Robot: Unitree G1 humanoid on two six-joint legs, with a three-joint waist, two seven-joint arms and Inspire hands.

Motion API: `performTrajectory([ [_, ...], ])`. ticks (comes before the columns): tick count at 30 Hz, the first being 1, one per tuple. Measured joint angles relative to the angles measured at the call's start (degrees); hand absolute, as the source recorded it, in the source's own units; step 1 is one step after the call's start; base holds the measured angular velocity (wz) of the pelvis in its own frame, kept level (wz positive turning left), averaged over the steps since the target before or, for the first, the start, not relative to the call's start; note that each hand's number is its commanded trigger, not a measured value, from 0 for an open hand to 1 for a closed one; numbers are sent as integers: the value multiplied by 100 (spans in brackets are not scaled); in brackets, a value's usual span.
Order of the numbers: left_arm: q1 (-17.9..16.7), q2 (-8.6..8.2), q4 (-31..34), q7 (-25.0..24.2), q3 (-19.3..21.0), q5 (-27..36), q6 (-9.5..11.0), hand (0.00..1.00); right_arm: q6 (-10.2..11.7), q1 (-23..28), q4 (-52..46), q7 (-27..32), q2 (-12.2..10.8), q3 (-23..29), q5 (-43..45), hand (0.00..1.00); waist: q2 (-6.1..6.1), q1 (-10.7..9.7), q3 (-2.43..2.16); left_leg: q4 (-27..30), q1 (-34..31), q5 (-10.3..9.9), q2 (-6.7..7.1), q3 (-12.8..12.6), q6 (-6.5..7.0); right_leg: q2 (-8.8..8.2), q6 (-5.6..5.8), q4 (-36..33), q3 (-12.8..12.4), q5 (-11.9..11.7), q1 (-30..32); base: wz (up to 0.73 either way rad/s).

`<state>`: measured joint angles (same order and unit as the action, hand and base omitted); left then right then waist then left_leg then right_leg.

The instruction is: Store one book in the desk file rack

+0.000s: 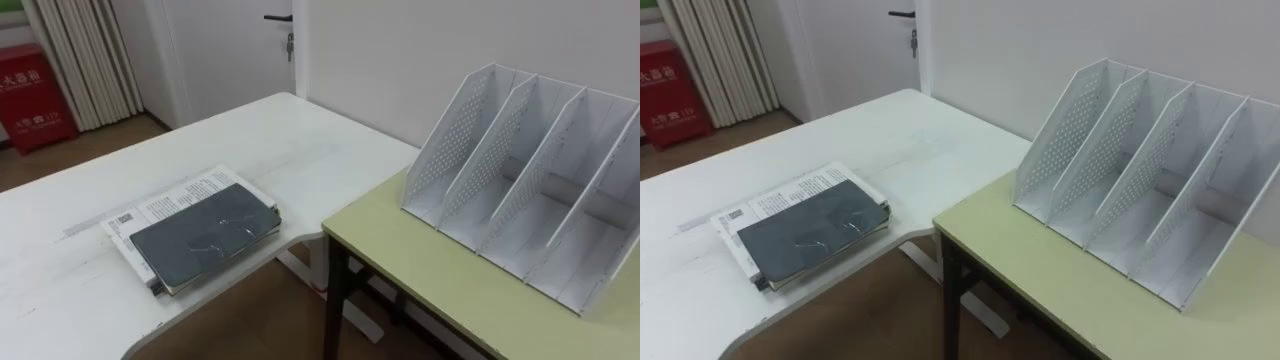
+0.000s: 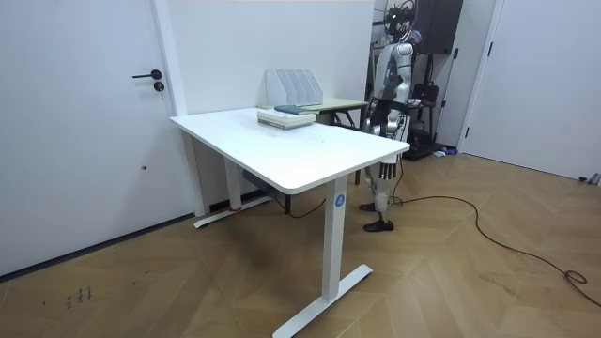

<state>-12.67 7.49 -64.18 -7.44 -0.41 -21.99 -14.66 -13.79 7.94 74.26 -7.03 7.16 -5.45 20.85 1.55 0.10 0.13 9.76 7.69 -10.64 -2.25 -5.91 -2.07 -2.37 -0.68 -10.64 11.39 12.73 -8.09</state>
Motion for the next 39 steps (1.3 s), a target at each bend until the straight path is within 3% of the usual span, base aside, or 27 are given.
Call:
performTrajectory([
  [10, 37, 6, 5, -49, -33, 26, 6, 0, 5, -21, -67, 10, 1, -3, -7, 0, 15, 7, 3, -5, -11, 0, 2, -5, 0, -1, 1, -4, -7, 16, 13, 0],
  [18, 101, 10, 8, 92, -47, 226, 239, 0, 135, -113, -21, 60, 0, -4, -1, 0, 43, 2, 20, -7, -19, 0, 4, -11, 0, 37, -2, 11, -20, 20, 23, 0],
  [23, 119, 12, 47, 149, -55, 222, 254, 0, 146, -134, -47, 81, 0, -5, 3, 0, 59, 6, 24, -6, -37, 0, 4, -22, 0, 40, -2, 7, -36, 20, 49, -1],
  [29, 115, 172, 558, 192, -153, 9, 250, 0, 326, -128, -88, 208, 1, -7, 41, 0, 82, 4, 22, -3, -102, 0, 3, -20, 0, 42, -5, -5, -48, 18, 128, 0],
  [32, 118, 269, 1066, 221, -215, -351, 266, 0, 501, -142, -98, 220, 2, -9, 214, 0, 90, -4, 44, -5, -127, 0, 1, -18, 0, 46, -5, 3, -35, 17, 147, 1],
  [34, 195, 345, 1351, 304, -272, -355, 389, 0, 579, -166, -93, 224, 25, -82, 255, 0, 89, -14, 43, -6, -187, 0, 1, -18, 0, 45, -6, -1, -29, 10, 195, 0],
  [36, 404, 346, 1406, 476, -418, -349, 675, 0, 686, -179, -103, 269, 49, -135, 404, 0, 40, -26, 39, -17, -215, 1, 7, -25, 1, 45, 2, -2, -35, -19, 221, -4],
  [39, 425, 347, 1574, 565, -531, -360, 779, 0, 802, -240, -112, 287, 52, -221, 545, 0, 0, -191, 40, -23, -218, 1, 15, -43, 1, 41, 5, 3, -28, -29, 216, -2],
])
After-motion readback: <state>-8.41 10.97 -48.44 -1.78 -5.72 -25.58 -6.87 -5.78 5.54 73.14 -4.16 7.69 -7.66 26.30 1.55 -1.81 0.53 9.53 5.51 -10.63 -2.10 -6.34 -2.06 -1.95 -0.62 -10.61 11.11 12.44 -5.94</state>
